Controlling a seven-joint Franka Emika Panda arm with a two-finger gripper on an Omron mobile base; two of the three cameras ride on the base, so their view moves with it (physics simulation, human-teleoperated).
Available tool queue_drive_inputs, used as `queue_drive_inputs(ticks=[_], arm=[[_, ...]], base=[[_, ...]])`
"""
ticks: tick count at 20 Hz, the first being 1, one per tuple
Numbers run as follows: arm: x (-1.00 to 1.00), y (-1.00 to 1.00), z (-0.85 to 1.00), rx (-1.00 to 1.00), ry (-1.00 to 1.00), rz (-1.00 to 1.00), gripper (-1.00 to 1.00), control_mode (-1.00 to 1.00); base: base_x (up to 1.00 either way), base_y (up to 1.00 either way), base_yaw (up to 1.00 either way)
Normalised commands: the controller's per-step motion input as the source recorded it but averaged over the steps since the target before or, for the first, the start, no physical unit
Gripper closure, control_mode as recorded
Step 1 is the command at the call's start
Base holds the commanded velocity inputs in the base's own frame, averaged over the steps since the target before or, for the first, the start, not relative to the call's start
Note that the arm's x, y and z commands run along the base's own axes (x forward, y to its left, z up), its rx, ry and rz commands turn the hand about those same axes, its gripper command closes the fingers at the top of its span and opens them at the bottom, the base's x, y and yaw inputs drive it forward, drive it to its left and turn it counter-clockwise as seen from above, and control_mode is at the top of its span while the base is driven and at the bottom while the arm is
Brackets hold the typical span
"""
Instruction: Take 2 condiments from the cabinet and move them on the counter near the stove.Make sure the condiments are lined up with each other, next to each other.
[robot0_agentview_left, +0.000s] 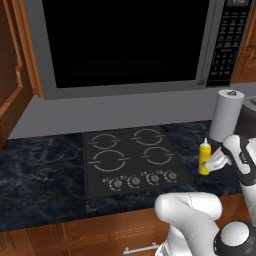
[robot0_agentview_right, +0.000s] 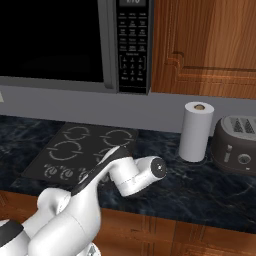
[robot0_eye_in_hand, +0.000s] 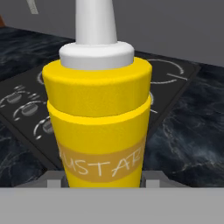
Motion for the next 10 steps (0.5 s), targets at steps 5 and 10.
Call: queue_drive_inputs(ticks=[5,10], arm=[[0.22,0.00,-0.17,0.01,0.00,0.03,1.00,-1.00],[0.04,-0.02,-0.23,0.00,0.00,0.02,1.00,-1.00]], base=[[0.00,0.00,0.00],[0.00,0.00,0.00]])
